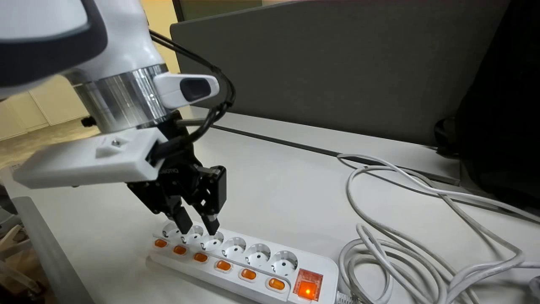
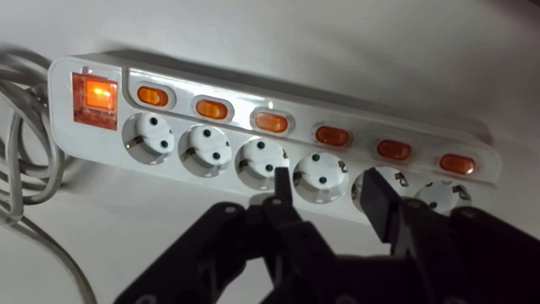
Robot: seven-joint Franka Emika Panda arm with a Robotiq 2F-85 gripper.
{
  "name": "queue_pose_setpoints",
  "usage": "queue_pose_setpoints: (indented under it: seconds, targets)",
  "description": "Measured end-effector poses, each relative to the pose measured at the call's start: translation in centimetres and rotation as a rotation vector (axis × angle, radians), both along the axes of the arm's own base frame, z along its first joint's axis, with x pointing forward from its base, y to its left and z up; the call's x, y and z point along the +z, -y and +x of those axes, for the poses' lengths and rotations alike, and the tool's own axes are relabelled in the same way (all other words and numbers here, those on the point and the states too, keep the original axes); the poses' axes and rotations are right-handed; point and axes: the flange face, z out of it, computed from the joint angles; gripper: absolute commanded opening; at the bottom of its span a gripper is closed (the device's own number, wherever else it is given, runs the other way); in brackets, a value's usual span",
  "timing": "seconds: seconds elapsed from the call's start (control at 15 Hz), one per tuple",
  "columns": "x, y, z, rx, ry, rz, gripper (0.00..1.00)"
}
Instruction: Turn on the third switch from the left
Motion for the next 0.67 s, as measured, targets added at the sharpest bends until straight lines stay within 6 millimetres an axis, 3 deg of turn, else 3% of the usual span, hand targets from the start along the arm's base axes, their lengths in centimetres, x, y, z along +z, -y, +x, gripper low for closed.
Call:
queue_pose_setpoints:
  seconds: [0.2, 0.67]
  targets:
    - [-1.6, 0.2, -0.6, -0.006, -0.038, 0.003, 0.01]
    - [-3.3, 0.5, -1.1, -0.013, -0.05, 0.017, 0.0]
